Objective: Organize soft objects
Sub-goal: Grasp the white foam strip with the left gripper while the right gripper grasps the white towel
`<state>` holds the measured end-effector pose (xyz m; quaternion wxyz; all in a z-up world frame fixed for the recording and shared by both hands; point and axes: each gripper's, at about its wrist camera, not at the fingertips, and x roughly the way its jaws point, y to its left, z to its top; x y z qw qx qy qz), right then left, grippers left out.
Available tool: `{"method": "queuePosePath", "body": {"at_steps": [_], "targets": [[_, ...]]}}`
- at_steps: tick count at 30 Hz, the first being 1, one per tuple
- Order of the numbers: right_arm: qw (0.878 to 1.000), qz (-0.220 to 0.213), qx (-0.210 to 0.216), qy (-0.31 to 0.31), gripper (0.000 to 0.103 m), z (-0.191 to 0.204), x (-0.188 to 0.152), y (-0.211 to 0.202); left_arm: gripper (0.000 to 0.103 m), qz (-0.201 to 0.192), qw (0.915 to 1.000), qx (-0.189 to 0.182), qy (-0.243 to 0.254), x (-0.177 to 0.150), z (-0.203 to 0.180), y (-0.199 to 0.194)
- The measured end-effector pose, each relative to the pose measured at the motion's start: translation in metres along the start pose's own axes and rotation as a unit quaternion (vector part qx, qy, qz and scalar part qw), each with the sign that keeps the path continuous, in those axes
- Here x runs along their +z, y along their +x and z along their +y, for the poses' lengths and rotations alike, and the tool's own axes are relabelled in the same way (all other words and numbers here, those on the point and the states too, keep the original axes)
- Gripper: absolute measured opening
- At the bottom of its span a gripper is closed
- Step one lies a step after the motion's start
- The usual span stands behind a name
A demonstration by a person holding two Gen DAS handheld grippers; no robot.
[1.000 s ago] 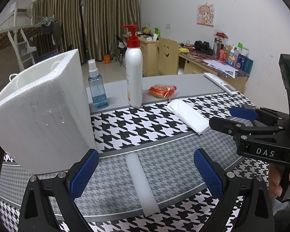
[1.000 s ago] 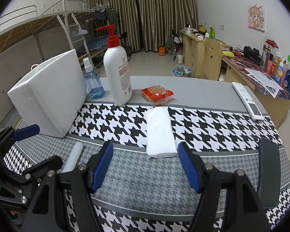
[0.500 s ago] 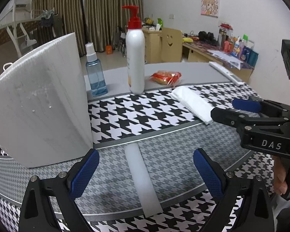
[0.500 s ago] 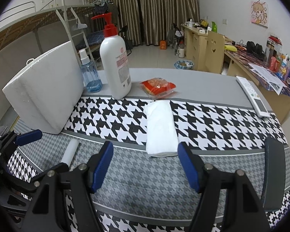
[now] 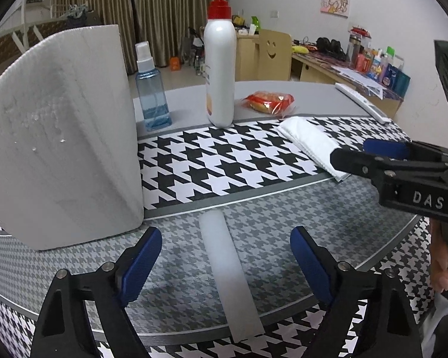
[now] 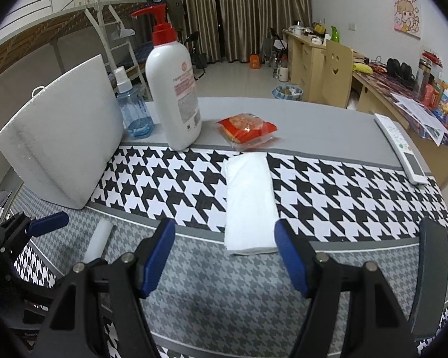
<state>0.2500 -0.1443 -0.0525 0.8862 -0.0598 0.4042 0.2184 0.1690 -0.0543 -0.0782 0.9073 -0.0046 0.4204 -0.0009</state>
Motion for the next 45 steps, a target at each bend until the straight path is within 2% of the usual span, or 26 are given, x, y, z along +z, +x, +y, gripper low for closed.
{"method": "queuePosePath", "body": {"at_steps": [13,34,36,41,45], "targets": [[1.0,0.015,-0.005,0.002,0.073,-0.004,0.007,0.021,0.07,0.021,0.9997,0.002,0.009,-0.002,0.0,0.007],[0.999,0.037,-0.026,0.005,0.057,-0.013,0.007,0.046,0.039,0.039,0.9989,-0.001,0.025,-0.008,-0.003,0.012],[0.999,0.04,-0.026,0.006,0.049,-0.014,0.007,0.048,0.037,0.039,0.999,-0.001,0.023,-0.008,-0.002,0.012],[0.999,0.039,-0.03,0.007,0.041,-0.016,0.007,0.049,0.028,0.038,0.999,0.003,0.021,-0.008,0.0,0.011],[0.999,0.039,-0.03,0.011,0.028,-0.019,0.008,0.05,0.027,0.038,0.9991,0.002,0.019,-0.009,0.002,0.01]]}}
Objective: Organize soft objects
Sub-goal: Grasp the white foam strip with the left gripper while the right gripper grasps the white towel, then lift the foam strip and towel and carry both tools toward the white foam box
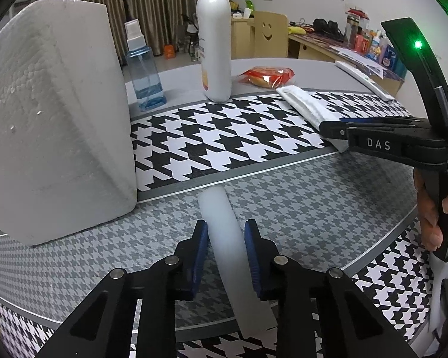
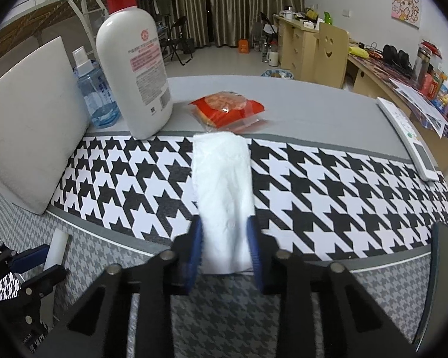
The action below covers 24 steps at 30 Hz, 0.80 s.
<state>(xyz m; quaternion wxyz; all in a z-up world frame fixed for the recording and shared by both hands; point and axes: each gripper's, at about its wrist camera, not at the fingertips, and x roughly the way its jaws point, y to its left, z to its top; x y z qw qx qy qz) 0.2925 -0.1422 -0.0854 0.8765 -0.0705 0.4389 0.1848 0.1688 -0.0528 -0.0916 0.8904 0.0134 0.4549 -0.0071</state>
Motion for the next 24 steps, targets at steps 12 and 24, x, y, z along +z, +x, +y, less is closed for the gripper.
{"method": "queuePosePath", "body": {"at_steps": [12,24], "targets": [[1.0,-0.002,0.008,0.006,0.011,-0.004,0.0,-0.001,0.021,-0.012,0.9999,-0.005,-0.003,0.0,0.001,-0.01],[1.0,-0.023,0.0,-0.012,0.01,0.013,-0.005,-0.026,0.021,-0.034,0.9994,-0.009,-0.002,0.0,0.003,-0.025]]}}
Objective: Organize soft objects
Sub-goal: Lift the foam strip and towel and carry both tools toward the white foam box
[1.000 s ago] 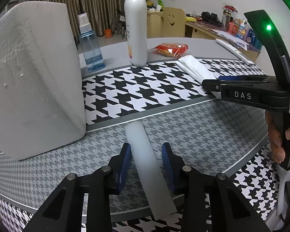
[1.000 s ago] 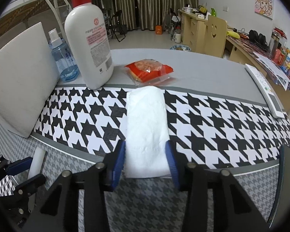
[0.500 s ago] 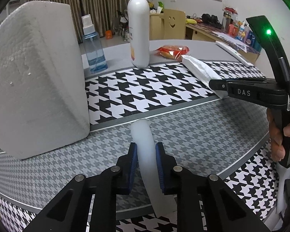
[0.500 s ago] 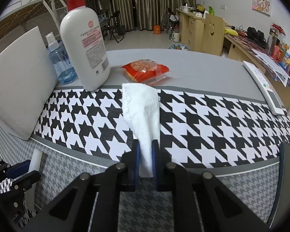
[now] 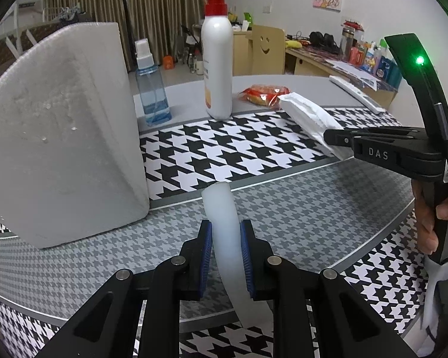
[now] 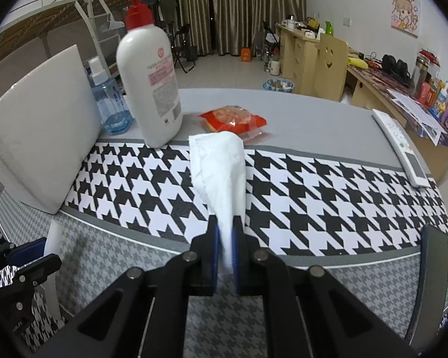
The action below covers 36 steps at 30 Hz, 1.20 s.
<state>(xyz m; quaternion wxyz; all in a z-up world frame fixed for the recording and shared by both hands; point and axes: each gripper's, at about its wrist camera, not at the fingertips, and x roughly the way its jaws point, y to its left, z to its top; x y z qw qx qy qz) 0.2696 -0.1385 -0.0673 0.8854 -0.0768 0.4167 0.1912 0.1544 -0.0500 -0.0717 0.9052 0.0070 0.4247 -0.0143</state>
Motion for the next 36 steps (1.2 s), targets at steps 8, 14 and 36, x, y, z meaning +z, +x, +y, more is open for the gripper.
{"method": "queuePosePath", "body": {"at_steps": [8,14,36], "targets": [[1.0,-0.012,0.014,-0.002,0.01,0.01,-0.003,-0.023,0.021,-0.014,0.9999,-0.003,-0.002,-0.001,0.003,-0.01],[1.0,-0.017,0.024,0.001,0.01,0.013,-0.007,-0.033,0.021,-0.022,0.9998,0.0,-0.004,-0.001,0.004,-0.016],[0.998,-0.048,0.027,-0.002,0.01,0.022,-0.012,-0.066,0.019,-0.059,0.9983,0.001,0.005,-0.002,0.001,-0.046]]}}
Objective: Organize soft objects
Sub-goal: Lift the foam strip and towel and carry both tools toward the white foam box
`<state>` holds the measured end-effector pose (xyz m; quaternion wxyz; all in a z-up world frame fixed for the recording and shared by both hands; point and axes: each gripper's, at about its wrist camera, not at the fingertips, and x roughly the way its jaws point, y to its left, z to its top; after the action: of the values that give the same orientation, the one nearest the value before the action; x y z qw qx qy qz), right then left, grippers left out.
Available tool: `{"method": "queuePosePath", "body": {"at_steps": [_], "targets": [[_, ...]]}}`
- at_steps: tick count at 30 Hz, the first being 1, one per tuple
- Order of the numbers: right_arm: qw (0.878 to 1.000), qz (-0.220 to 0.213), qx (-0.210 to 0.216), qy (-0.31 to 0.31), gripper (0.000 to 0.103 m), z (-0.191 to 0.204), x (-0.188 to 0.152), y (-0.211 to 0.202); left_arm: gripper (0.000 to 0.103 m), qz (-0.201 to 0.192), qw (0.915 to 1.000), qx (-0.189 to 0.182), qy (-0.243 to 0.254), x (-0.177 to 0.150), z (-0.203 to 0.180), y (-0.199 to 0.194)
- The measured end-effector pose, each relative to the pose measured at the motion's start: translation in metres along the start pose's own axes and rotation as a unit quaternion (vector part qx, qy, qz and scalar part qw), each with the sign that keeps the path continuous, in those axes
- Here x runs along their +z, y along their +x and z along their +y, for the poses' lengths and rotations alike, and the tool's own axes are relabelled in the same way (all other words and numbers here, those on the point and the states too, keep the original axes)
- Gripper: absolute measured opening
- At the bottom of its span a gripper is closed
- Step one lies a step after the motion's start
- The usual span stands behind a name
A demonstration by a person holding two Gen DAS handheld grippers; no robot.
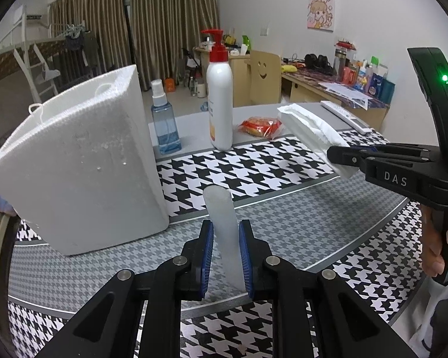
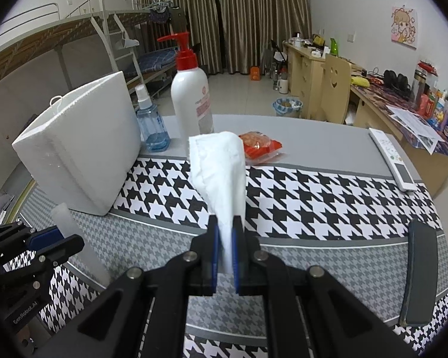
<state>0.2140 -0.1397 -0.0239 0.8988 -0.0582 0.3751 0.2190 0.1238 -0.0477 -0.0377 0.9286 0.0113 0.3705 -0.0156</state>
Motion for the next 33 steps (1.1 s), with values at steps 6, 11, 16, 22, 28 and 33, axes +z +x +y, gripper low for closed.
{"method": "queuePosePath", "body": {"at_steps": [6,11,16,22,28,33], "targets": [[1.0,-0.012,-0.003,-0.01,0.011,0.006,0.002,-0.009,0.016,-0.014,0.9999,0.003,0.004,0.003,0.001,-0.01],[1.0,-0.023,-0.003,-0.013,0.011,0.012,0.003,-0.017,0.016,-0.028,0.9996,0.005,0.004,0.005,0.003,-0.018],[0.999,-0.027,-0.004,-0.017,0.011,0.016,0.001,-0.02,0.015,-0.028,0.9996,0.004,0.005,0.001,0.004,-0.022],[0.999,-0.033,-0.002,-0.02,0.01,0.019,0.002,-0.025,0.014,-0.031,0.9995,0.001,0.006,0.001,0.005,-0.025],[0.999,-0.039,0.002,-0.03,0.01,0.023,-0.001,-0.029,0.015,-0.024,0.9996,0.003,0.017,-0.005,0.01,-0.026],[0.999,-0.039,0.006,-0.032,0.01,0.027,-0.002,-0.028,0.017,-0.01,0.9999,0.009,0.002,-0.011,0.02,-0.022]]}}
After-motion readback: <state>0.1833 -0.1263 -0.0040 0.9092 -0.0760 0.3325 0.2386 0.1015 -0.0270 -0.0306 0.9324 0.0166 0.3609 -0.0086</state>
